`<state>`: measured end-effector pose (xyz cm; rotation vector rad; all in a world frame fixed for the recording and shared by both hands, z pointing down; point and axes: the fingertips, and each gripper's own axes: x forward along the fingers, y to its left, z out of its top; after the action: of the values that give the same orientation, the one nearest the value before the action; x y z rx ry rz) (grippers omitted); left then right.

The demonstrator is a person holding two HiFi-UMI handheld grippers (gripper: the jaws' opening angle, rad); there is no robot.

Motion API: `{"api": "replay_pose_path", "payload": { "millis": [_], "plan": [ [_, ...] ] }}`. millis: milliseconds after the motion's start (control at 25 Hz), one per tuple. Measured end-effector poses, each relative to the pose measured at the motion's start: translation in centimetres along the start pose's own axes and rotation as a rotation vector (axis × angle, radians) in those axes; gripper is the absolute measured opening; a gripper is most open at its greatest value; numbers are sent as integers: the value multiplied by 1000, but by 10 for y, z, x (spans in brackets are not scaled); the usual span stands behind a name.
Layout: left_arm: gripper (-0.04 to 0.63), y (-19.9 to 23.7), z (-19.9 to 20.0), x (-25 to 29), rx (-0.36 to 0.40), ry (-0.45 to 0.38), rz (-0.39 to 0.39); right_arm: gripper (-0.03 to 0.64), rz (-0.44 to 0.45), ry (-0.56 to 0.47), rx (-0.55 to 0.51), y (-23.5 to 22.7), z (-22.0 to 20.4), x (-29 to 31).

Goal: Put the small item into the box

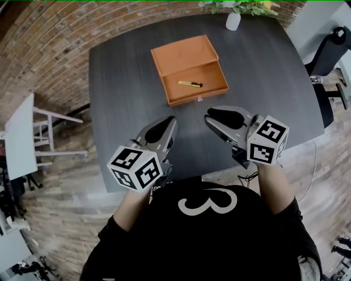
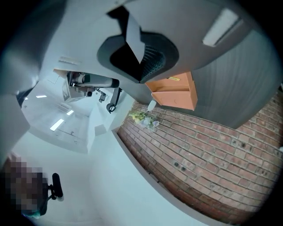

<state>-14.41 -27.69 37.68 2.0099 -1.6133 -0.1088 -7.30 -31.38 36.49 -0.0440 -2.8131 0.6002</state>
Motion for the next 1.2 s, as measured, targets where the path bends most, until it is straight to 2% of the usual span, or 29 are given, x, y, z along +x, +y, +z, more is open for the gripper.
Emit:
{"api": "replay_pose_path", "payload": {
  "millis": [80,200,240,280,400,520,680,920,1200],
  "plan": [
    [12,-16,9,-6,39,-12,-17,60,20,-47,58,19,2,-10],
    [12,-35,18,-15,81,-27,-37,57,56,-112,77,45,10,-23],
    [12,-42,20,-17,91,-30,-44,45,52,-138,74,50,14,-29],
    [12,-49,22,-19,101,-33,-52,2,40,-168,69,54,18,-35],
    [12,-69,27,-29,135,-47,-74,2,-11,-238,42,61,25,-53],
    [12,-84,31,-37,159,-64,-91,2,-59,-246,-5,70,23,-64],
    [12,-101,32,-46,178,-76,-118,2,-75,-246,-37,86,22,-70],
    [12,-118,33,-54,196,-93,-137,0,-37,-268,-34,107,30,-81],
    [12,-137,40,-66,244,-126,-147,1,-40,-276,-70,119,30,-93]
  ]
}}
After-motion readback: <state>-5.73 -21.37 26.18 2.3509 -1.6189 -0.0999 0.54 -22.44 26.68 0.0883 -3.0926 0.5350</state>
